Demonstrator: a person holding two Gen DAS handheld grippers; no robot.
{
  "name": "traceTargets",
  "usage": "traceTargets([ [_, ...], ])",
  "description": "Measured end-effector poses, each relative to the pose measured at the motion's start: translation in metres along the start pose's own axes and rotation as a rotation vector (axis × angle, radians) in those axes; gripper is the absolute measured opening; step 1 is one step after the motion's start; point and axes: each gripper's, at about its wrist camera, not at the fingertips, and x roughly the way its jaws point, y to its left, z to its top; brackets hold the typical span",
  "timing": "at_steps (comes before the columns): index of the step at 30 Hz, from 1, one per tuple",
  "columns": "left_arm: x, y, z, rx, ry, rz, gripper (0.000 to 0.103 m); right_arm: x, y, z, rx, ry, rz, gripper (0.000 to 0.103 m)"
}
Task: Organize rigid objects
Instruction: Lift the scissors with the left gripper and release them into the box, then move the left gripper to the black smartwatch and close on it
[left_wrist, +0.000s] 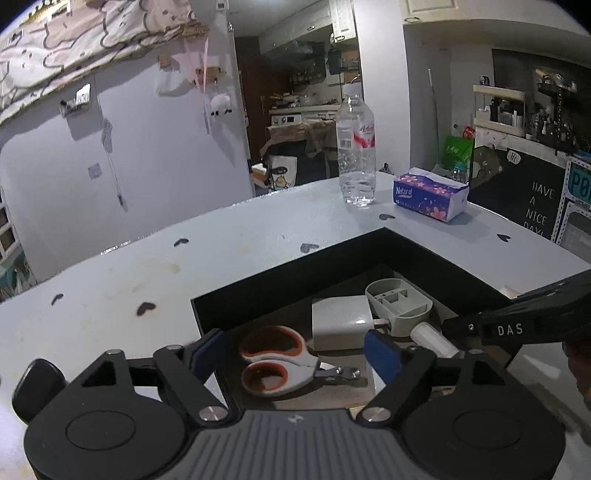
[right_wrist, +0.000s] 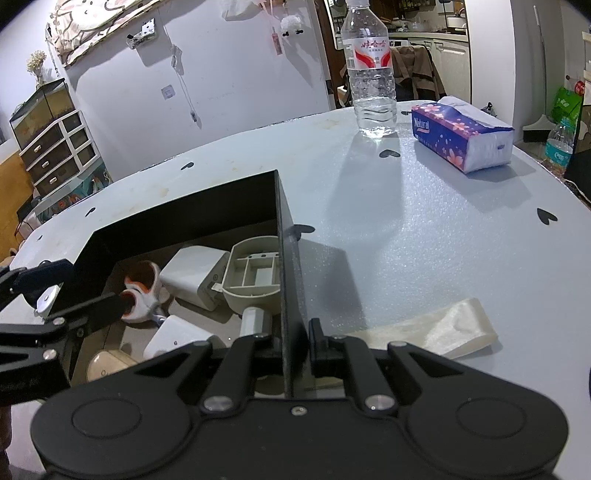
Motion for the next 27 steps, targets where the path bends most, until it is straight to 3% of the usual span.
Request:
traceTargets([
  [17, -0.012, 0.015, 0.006, -0.119, 0.040, -0.078, 0.084, 0.001, 0.000, 0.000, 0.000, 0.002, 0.000, 0.010],
  [23, -0.019, 0.016, 0.007, -0.143, 0.084, -0.141, 0.092, 0.001, 0.000, 0.000, 0.001, 0.002, -0.001, 0.010],
  [27, -0.024, 0.014, 0.005, -0.142, 0.091, -0.138, 0.094, 0.001, 0.000, 0.000, 0.001, 0.002, -0.001, 0.010],
])
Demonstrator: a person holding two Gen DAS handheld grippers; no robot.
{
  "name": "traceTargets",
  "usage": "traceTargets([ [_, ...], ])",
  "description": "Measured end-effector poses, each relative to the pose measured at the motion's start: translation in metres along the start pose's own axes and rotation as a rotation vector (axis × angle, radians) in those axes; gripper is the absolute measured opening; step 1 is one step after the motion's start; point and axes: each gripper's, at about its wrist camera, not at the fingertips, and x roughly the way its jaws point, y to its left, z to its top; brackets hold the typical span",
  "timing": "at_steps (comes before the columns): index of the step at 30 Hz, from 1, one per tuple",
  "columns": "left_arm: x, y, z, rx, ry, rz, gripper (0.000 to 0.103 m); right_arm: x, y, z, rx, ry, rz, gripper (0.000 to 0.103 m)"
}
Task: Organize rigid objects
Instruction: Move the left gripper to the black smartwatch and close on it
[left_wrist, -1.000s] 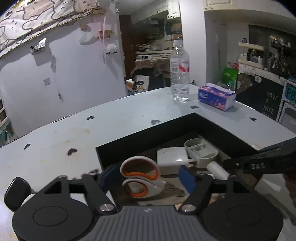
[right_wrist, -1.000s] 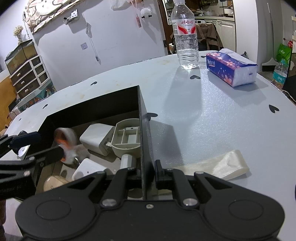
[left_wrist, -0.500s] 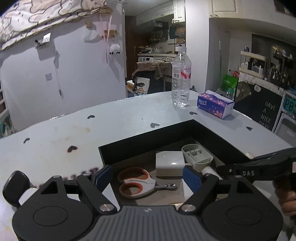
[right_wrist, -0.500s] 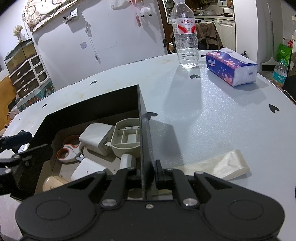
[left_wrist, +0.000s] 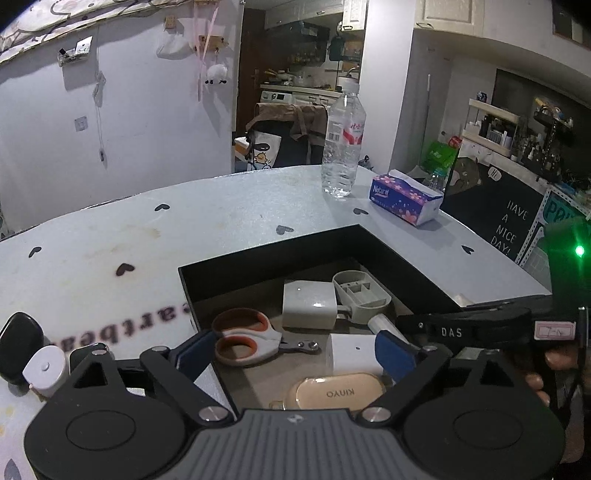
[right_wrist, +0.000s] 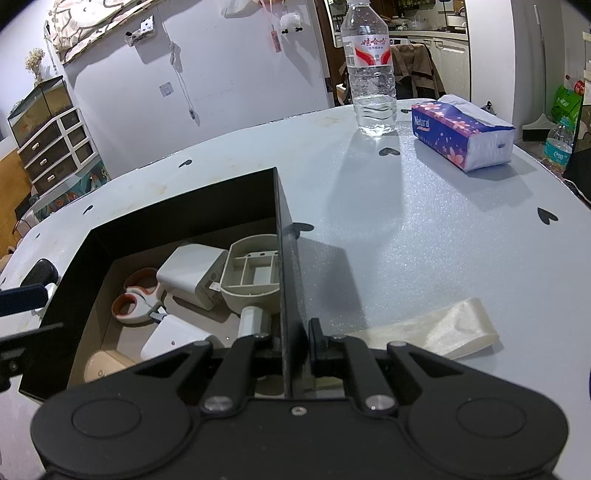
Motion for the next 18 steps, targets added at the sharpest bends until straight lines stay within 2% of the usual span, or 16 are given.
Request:
traceTargets([
  [11, -0.018, 0.010, -0.005, -0.052, -0.008, 0.002, 0.100, 0.001, -0.001, -0.001, -0.001, 0.001, 0.000, 0.010],
  [18, -0.033, 0.043, -0.017, -0.143, -0.039, 0.091, 0.102, 0.001, -0.002, -0.001, -0.010, 0.004, 0.000, 0.010],
])
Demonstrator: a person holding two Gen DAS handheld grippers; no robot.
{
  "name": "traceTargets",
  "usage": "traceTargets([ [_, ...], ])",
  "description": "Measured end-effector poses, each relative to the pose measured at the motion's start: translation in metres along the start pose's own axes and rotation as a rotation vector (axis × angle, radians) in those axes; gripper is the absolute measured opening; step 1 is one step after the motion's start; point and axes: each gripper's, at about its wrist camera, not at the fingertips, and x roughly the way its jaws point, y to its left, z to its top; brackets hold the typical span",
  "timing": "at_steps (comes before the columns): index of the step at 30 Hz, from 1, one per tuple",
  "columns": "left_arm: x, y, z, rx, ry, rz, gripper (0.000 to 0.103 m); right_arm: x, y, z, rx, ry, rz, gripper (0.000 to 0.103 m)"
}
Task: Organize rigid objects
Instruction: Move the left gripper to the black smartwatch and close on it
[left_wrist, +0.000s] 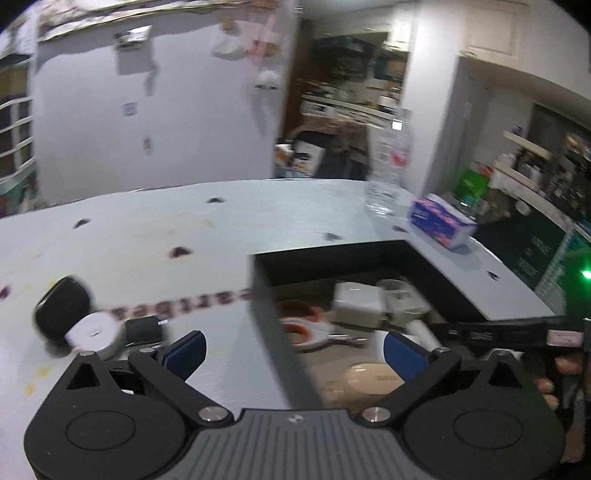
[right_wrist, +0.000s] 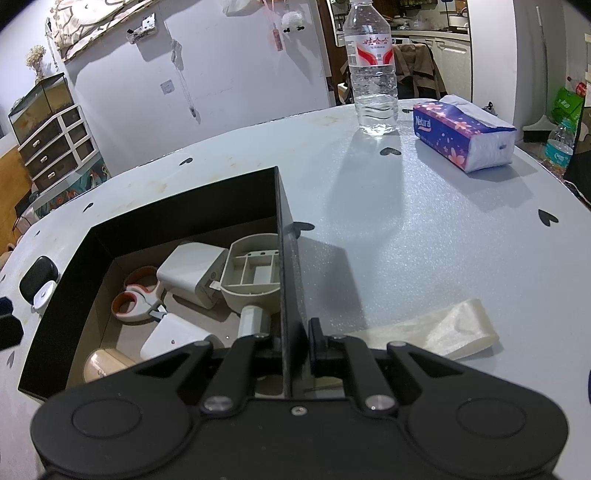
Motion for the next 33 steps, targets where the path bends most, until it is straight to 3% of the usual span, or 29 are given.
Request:
traceTargets([
  [11, 0.013, 0.072, -0.024, -0.184, 0.001, 0.228, 0.103, 0.000, 0.001, 0.001, 0.002, 0.000, 0.000, 0.010],
  [19, 0.040, 0.088, -0.030, -0.236, 0.043, 0.150, 0.101, 0.000, 0.001, 0.001, 0.004, 0.000, 0.000, 0.010],
  [25, 0.058, 0.087, -0.026, -0.182, -0.001, 0.161, 0.100, 0.000, 0.001, 0.001, 0.005, 0.000, 0.000, 0.010],
  [33, 0.081, 0.085, -0.013, -0.118, -0.035, 0.261, 0.077, -0.001, 0.001, 0.001, 0.006, 0.000, 0.002, 0.011],
])
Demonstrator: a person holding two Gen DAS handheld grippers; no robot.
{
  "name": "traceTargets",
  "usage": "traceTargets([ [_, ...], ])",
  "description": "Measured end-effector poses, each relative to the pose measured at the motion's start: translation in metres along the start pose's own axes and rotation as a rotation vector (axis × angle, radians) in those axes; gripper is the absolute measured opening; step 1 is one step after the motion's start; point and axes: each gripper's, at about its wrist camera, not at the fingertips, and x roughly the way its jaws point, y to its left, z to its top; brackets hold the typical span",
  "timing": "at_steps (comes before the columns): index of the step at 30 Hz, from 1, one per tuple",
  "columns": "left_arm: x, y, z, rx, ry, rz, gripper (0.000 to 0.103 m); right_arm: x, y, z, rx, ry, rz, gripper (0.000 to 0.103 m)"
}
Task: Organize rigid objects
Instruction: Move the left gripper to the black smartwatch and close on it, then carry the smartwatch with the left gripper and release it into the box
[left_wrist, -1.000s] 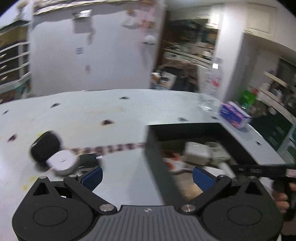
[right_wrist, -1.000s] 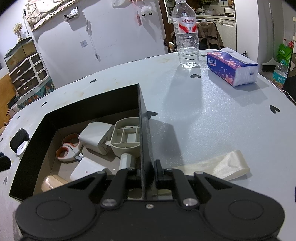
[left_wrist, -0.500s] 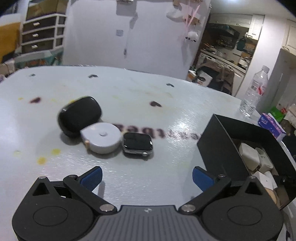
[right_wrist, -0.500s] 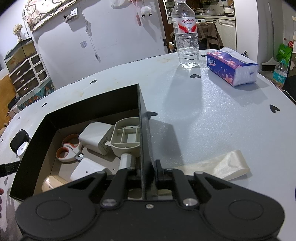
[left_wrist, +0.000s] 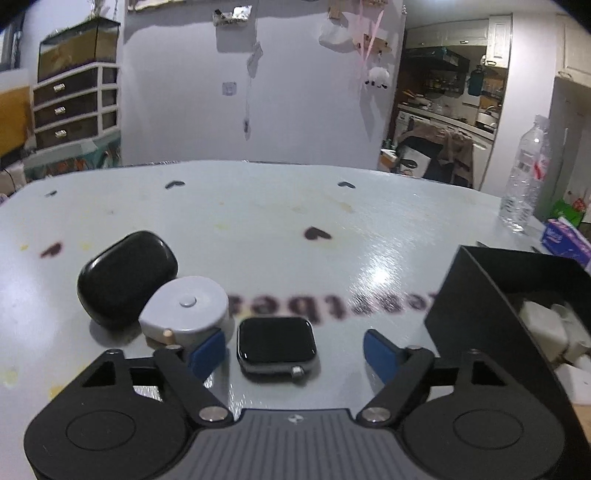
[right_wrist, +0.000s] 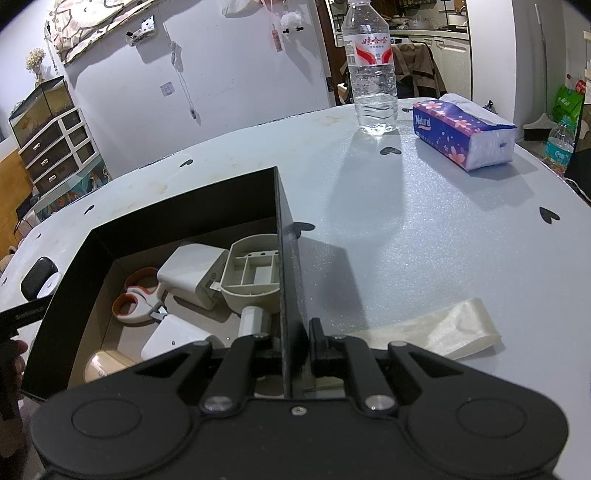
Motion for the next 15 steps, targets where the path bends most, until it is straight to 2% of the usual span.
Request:
traceTargets([
  [3, 0.003, -0.007, -0.001, 0.053, -0.018, 0.056, 0.056, 0.000, 0.000, 0.000, 0.001, 0.000, 0.002, 0.011],
  [4, 0.001, -0.007, -0.001, 0.053, -0.020, 0.051, 0.049, 0.000, 0.000, 0.000, 0.001, 0.000, 0.002, 0.011],
  [12, -0.007, -0.009, -0.004, 0.059, -0.012, 0.028, 0.047, 0.000, 0.000, 0.000, 0.000, 0.001, 0.000, 0.011],
  [15, -0.021, -0.012, 0.003, 0.056, -0.049, 0.013, 0.047, 0.000, 0.000, 0.000, 0.000, 0.001, 0.000, 0.011],
])
